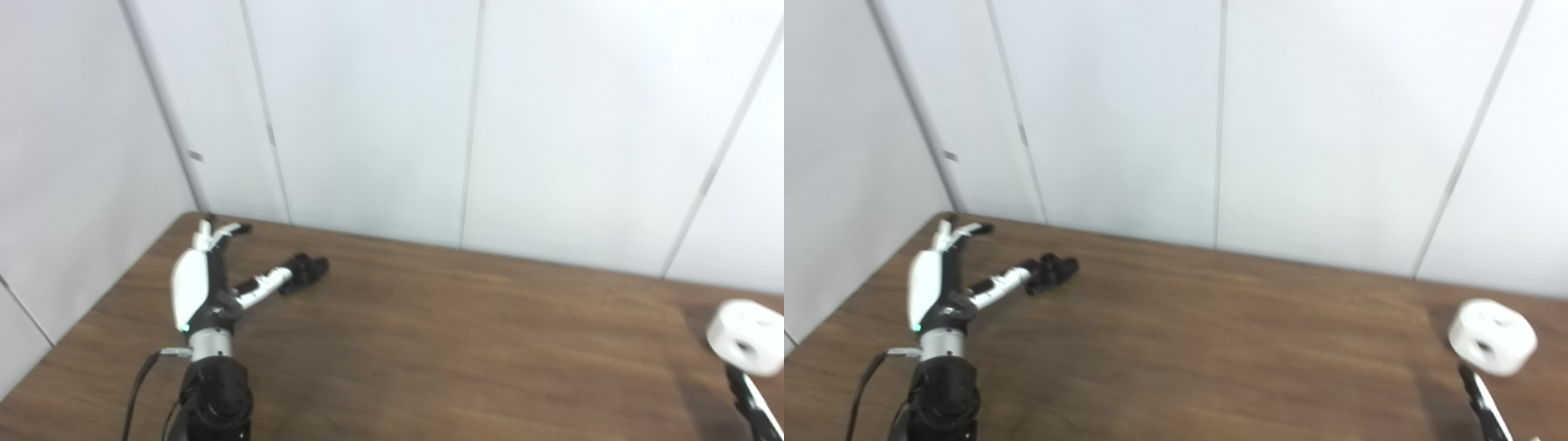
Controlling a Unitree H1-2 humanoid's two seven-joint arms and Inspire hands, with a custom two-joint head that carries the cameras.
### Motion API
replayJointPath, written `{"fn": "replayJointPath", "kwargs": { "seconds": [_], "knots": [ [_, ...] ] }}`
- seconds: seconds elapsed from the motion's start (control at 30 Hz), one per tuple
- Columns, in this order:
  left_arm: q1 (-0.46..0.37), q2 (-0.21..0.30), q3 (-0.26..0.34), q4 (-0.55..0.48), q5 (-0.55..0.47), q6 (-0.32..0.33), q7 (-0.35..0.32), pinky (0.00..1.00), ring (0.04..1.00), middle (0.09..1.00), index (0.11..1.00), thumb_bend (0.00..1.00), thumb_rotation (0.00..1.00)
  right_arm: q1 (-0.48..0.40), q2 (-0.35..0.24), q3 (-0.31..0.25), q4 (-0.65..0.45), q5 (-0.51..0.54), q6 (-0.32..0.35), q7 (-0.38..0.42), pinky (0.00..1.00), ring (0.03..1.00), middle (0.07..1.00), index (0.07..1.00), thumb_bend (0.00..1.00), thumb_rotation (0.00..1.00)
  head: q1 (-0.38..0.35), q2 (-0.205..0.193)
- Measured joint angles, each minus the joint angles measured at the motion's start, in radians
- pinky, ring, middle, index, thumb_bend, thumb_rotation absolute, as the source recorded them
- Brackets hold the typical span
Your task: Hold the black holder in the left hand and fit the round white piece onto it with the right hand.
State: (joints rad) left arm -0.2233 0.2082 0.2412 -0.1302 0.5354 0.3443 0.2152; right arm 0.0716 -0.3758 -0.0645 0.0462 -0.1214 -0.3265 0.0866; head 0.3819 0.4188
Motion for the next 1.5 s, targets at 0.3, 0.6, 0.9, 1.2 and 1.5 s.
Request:
{"fn": "replayJointPath", "kwargs": {
  "seconds": [0.3,0.6,0.9,1.2,1.5],
  "knots": [
    [-0.071,0.086,-0.068,0.163,-0.033,0.056,-0.077,1.00,1.000,1.000,0.834,1.00,0.40,-0.002,0.000,-0.007,0.004,-0.001,0.000,0.004,1.00,1.000,1.000,1.000,0.77,0.77,0.012,0.002],
    [-0.145,0.138,-0.112,0.286,-0.043,0.093,-0.120,1.00,1.000,1.000,0.840,1.00,0.39,0.001,0.000,-0.011,0.001,-0.018,0.007,0.004,1.00,1.000,1.000,1.000,0.80,0.80,0.018,-0.002],
    [-0.169,0.166,-0.144,0.366,-0.043,0.094,-0.116,1.00,1.000,1.000,0.818,1.00,0.36,0.004,0.000,-0.015,-0.004,-0.019,0.015,0.004,1.00,1.000,1.000,1.000,0.81,0.80,0.015,0.003],
    [-0.175,0.178,-0.199,0.408,-0.039,0.093,-0.115,1.00,1.000,1.000,0.780,1.00,0.33,0.007,0.000,-0.016,-0.008,-0.022,0.022,0.004,1.00,1.000,1.000,1.000,0.80,0.80,0.014,0.006],
    [-0.175,0.193,-0.256,0.438,-0.021,0.089,-0.109,1.00,1.000,1.000,0.736,1.00,0.31,0.008,0.000,-0.017,-0.008,-0.022,0.020,0.004,1.00,1.000,1.000,1.000,0.80,0.80,0.009,0.008]
  ]
}}
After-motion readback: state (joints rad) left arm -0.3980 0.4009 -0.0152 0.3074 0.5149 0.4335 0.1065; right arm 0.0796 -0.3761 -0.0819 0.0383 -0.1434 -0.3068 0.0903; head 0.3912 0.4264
